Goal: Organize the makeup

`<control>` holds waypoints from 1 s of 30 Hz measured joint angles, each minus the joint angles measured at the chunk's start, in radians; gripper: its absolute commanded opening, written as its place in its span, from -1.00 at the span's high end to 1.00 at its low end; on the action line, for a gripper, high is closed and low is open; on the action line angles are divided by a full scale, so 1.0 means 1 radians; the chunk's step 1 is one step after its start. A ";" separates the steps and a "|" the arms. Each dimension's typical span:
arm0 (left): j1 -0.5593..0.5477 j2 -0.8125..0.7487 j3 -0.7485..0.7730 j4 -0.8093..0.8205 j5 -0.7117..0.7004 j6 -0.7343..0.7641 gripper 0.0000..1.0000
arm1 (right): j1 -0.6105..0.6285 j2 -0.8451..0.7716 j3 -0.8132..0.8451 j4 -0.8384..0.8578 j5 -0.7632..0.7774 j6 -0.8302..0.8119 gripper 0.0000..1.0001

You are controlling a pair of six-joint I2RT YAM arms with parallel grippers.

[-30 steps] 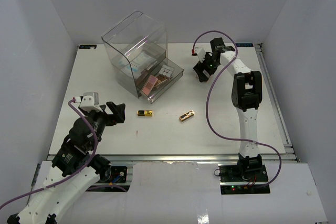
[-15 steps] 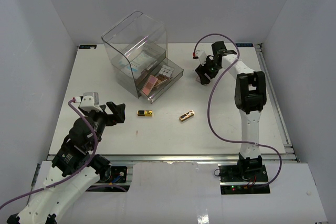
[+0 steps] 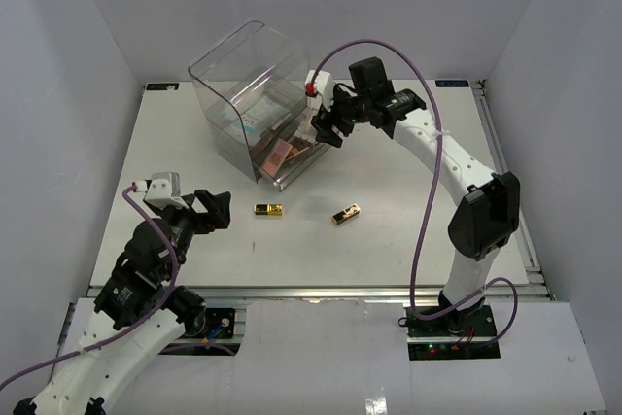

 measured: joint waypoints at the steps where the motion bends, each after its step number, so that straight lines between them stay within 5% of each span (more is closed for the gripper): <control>1: 0.000 0.000 0.000 0.000 0.000 0.000 -0.96 | 0.015 0.016 0.031 0.004 -0.004 0.013 0.49; 13: 0.000 0.000 0.000 -0.002 -0.008 -0.007 -0.96 | 0.112 0.325 0.224 0.025 0.054 0.193 0.47; 30: 0.000 -0.001 0.000 -0.002 -0.007 -0.007 -0.96 | 0.177 0.349 0.228 0.071 0.106 0.275 0.32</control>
